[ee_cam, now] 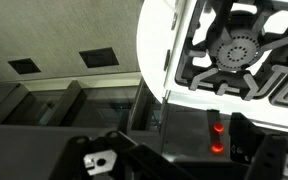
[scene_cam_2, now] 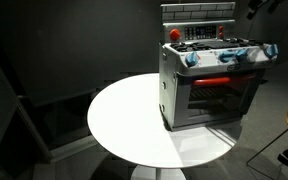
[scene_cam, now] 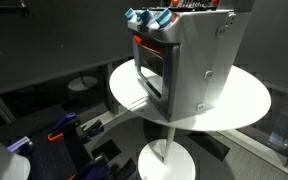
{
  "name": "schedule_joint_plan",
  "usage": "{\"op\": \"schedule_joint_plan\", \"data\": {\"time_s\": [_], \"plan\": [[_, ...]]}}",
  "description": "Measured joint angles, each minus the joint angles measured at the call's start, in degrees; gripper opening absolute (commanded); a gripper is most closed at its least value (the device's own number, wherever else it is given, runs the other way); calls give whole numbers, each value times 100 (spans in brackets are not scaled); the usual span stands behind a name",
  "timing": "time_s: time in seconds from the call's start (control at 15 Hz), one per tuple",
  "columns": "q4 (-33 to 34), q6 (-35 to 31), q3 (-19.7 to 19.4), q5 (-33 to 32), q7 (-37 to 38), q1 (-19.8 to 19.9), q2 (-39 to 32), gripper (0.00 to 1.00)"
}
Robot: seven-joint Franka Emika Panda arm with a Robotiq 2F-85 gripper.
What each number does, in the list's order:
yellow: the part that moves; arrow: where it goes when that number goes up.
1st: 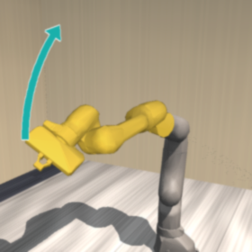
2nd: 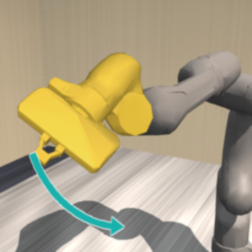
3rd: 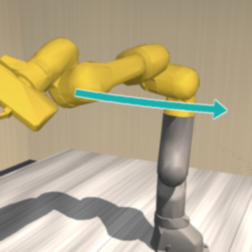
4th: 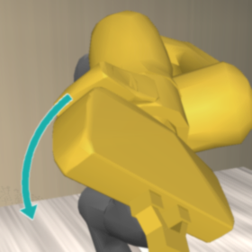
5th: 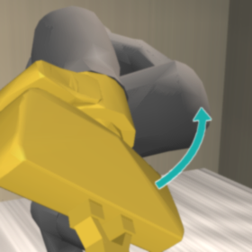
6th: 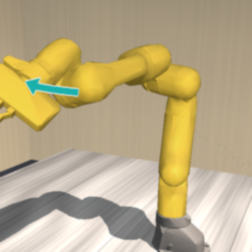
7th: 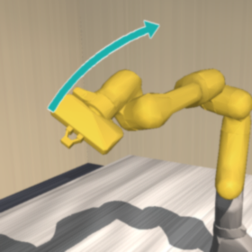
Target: Press a button on the stove
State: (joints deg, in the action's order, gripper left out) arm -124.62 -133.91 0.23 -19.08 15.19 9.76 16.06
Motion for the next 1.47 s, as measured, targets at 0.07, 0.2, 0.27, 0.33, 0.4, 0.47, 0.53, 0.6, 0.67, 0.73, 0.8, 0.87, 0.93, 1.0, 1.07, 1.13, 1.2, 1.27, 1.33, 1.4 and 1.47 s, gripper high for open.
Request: {"op": "schedule_joint_plan", "data": {"time_s": [0.07,0.2,0.27,0.33,0.4,0.47,0.53,0.6,0.67,0.73,0.8,0.87,0.93,1.0,1.07,1.13,1.2,1.27,1.33,1.4,1.47], "plan": [[92,-30,12,-106,141,0,-125,100],[265,-82,34,-307,402,0,-374,100],[337,-108,43,-410,528,-1,-487,100],[402,-133,51,-518,652,-3,-596,100],[473,-147,59,-622,775,-6,-703,100],[537,-150,66,-700,868,-12,-804,100],[606,-150,68,-781,964,-26,-901,100],[670,-150,68,-852,1049,-47,-996,100],[740,-150,68,-903,1113,-72,-1093,100],[809,-150,68,-954,1180,-99,-1188,100],[880,-150,67,-991,1231,-130,-1279,100],[950,-150,65,-1029,1281,-167,-1371,100],[1014,-150,60,-1059,1318,-207,-1449,100],[1082,-150,47,-1084,1364,-252,-1526,100],[1142,-149,33,-1099,1400,-296,-1592,100],[1202,-149,17,-1113,1422,-336,-1650,100],[1254,-149,-5,-1130,1447,-378,-1697,100],[1306,-149,-28,-1159,1476,-414,-1739,100],[1358,-148,-53,-1191,1501,-447,-1776,100],[1400,-148,-74,-1209,1512,-472,-1804,100],[1438,-148,-97,-1223,1517,-493,-1823,100]]}}
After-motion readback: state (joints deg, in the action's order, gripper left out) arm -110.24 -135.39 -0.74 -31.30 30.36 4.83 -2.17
